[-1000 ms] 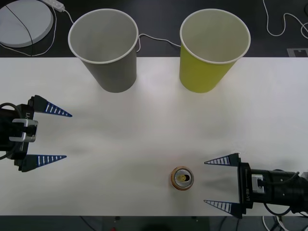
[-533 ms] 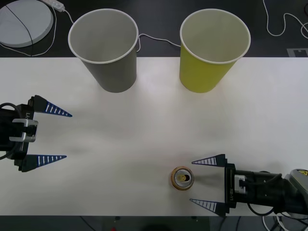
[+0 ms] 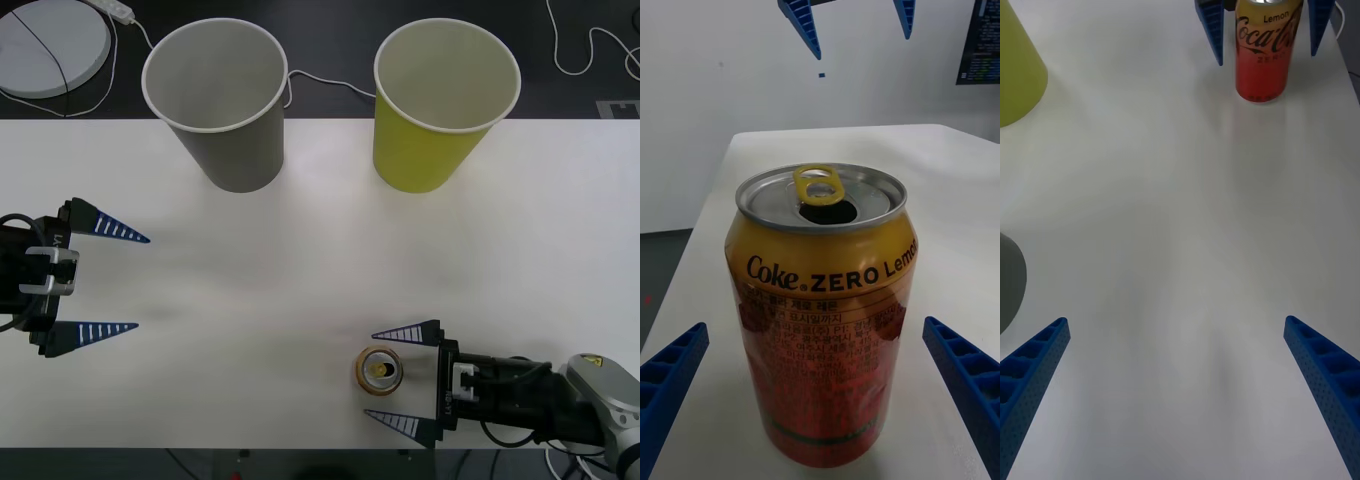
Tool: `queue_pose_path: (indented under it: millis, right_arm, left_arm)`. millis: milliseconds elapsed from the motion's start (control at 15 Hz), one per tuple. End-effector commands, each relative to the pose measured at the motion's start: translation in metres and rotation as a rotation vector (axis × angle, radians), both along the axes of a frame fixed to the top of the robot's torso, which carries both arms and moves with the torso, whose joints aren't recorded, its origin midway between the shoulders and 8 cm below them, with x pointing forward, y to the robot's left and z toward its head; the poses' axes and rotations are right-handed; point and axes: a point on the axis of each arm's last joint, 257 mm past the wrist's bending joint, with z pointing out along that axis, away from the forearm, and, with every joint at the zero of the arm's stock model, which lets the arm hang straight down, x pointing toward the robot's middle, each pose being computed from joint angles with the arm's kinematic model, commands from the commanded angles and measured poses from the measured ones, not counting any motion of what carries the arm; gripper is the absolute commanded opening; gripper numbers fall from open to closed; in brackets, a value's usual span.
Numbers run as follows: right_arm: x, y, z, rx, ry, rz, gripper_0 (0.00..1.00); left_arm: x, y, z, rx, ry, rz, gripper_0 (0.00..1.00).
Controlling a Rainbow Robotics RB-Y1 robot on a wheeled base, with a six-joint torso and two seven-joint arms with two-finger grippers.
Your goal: Put the can into the green bin and the plastic bottle into the gray bin
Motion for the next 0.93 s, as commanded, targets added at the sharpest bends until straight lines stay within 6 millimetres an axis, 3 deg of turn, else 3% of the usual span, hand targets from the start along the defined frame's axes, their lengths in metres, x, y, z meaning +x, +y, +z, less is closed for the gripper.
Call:
queue_pose_path:
  millis: [67, 400, 467, 533, 600, 933]
  right_arm:
    - [-0.001, 0.009, 0.001, 0.01, -0.001, 0.012, 1.0]
    - [0.001, 0.021, 0.002, 0.011, -0.011, 0.023, 1.0]
    - [0.002, 0.021, 0.003, 0.013, -0.018, 0.023, 0.75]
    - [0.002, 0.023, 0.004, 0.016, -0.02, 0.025, 0.21]
    - [0.004, 0.025, 0.005, 0.017, -0.025, 0.028, 0.0]
    - [0.005, 0.029, 0.008, 0.018, -0.024, 0.039, 0.0]
  left_arm:
    - [0.0, 0.0, 0.0, 0.0, 0.0, 0.0, 1.0]
    - [0.0, 0.0, 0.0, 0.0, 0.0, 0.0, 1.0]
    - [0.0, 0.0, 0.0, 0.0, 0.0, 0.0, 1.0]
    - [0.0, 0.0, 0.0, 0.0, 0.0, 0.0, 1.0]
    - [0.0, 0.0, 0.0, 0.0, 0.0, 0.0, 1.0]
    - [0.0, 0.0, 0.0, 0.0, 0.0, 0.0, 1.0]
